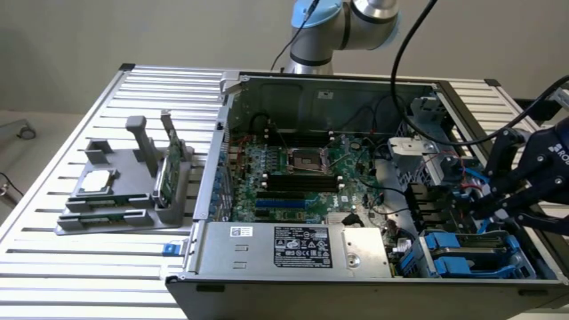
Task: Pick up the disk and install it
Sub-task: 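Insert the first disk wire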
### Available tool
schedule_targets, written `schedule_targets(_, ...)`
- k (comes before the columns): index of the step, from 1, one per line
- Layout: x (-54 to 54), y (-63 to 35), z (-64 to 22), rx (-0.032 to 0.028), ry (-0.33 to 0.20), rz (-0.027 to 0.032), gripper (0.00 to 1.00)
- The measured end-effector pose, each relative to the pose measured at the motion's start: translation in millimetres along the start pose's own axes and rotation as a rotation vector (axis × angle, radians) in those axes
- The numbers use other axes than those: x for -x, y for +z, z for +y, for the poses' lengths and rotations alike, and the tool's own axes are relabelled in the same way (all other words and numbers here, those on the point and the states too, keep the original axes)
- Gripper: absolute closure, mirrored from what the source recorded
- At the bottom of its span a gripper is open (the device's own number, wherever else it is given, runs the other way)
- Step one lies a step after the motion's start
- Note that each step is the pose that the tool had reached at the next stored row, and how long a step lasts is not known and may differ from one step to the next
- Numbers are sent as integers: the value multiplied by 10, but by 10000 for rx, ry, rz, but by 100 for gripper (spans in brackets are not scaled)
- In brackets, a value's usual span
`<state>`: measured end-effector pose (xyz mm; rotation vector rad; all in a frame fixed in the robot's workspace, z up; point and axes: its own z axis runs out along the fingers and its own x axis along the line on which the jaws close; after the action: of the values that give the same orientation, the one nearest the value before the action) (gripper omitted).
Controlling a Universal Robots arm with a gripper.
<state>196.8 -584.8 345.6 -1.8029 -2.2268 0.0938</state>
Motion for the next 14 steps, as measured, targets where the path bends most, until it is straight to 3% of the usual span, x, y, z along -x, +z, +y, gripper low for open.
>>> schedule_targets(8,2,10,2,23,791,-408,84)
schedule_targets(14,3,16,4,49,1390,-682,84)
